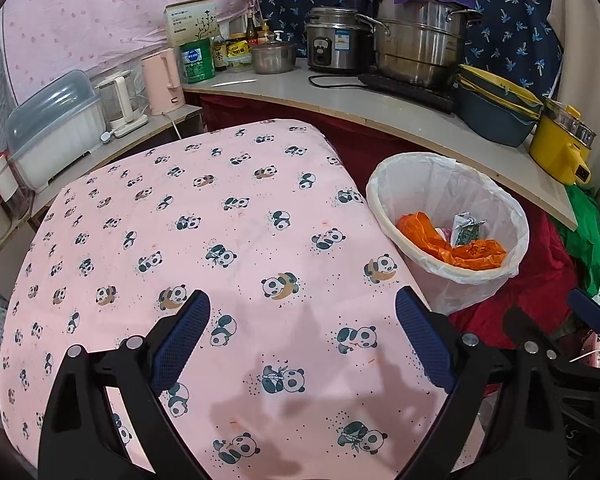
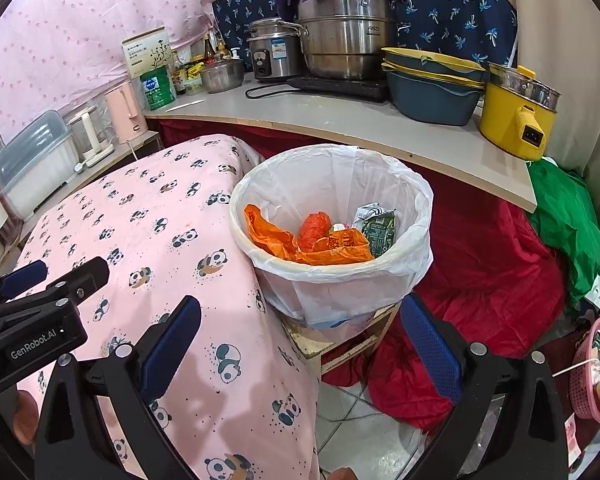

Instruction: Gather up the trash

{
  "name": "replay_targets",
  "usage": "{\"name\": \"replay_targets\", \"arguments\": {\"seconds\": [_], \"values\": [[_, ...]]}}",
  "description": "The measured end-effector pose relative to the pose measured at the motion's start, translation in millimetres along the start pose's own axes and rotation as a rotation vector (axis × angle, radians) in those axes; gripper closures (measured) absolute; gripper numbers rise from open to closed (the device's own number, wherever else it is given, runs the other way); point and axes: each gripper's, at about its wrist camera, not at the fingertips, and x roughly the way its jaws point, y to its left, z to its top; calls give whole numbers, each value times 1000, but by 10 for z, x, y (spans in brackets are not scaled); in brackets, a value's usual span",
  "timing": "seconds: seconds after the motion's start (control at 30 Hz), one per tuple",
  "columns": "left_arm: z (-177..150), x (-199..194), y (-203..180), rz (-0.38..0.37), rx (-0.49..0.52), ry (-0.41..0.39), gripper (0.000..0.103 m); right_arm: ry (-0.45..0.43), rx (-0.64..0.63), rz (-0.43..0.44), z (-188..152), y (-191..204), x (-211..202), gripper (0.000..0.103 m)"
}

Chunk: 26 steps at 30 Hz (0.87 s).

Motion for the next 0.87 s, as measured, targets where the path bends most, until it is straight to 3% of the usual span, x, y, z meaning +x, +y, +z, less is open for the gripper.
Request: {"name": "replay_targets", "arguments": {"seconds": [0.87], "values": [[-30,21,47,-8,-1,-5,14,12,-3,-2,-16,61,66,7]]}}
